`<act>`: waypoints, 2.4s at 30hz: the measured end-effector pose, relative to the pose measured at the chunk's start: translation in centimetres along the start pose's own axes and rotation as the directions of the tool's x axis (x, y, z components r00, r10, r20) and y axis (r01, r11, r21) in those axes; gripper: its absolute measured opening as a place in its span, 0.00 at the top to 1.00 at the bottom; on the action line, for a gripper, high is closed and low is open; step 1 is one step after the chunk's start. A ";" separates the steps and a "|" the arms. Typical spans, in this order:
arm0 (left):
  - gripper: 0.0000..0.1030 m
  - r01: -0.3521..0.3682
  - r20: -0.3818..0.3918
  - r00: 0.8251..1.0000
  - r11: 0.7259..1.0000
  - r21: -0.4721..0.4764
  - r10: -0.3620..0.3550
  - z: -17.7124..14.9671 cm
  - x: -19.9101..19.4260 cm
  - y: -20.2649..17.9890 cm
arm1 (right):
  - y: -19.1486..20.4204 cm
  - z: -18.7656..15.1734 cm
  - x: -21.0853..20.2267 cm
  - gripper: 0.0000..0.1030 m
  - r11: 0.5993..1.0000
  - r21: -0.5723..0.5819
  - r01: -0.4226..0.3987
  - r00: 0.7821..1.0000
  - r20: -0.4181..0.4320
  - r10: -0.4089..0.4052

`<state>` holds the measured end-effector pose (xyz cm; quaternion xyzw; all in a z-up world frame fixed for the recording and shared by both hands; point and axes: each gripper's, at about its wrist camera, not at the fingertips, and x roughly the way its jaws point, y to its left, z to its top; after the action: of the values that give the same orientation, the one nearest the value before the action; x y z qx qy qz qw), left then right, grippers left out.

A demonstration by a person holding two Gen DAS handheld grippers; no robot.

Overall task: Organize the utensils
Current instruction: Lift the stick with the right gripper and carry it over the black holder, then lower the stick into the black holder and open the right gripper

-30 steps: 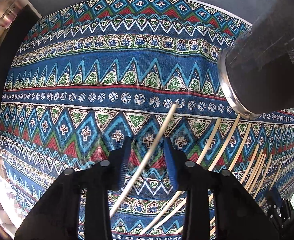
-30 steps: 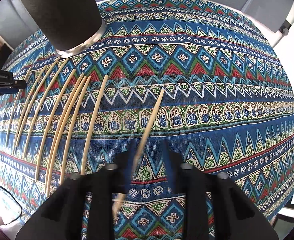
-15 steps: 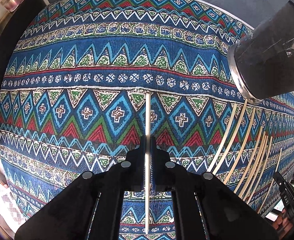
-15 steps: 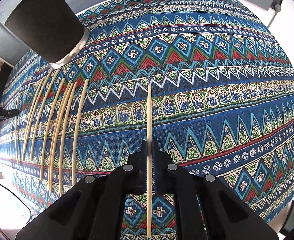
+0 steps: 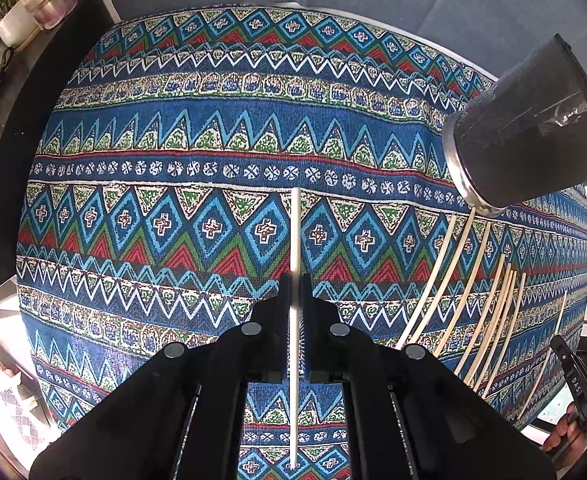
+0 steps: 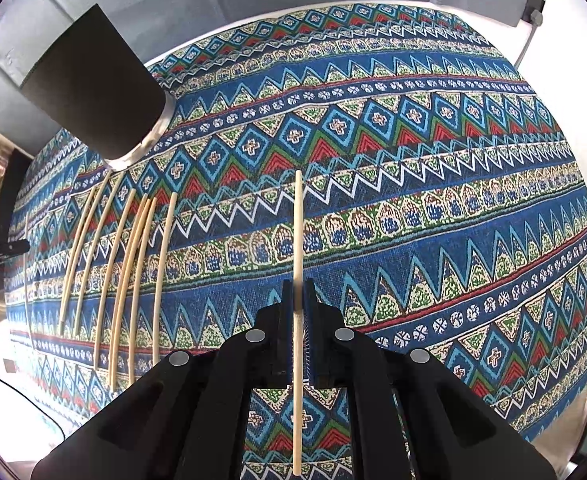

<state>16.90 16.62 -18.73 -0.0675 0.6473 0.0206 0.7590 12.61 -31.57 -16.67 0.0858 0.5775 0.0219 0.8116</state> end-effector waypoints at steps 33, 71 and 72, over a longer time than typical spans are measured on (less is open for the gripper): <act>0.95 -0.019 0.357 0.934 0.992 0.122 -0.026 4.5 -24.0 -7.3 | 12.0 14.4 -12.3 0.95 0.944 -0.295 -0.148 0.889 0.378 0.258; 0.95 0.241 0.720 0.554 0.908 0.343 -0.419 10.3 -19.4 -17.7 | 14.5 20.8 -7.2 0.95 0.759 -0.485 -0.434 0.536 0.538 0.650; 0.95 0.238 0.723 0.550 0.908 0.343 -0.418 10.4 -19.0 -17.9 | 14.4 20.7 -6.8 0.95 0.761 -0.485 -0.431 0.544 0.532 0.648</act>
<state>26.11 1.34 2.96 -0.0933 0.2246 -0.1616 0.9564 30.70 -20.65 -1.33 0.1405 0.1767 0.3275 0.9175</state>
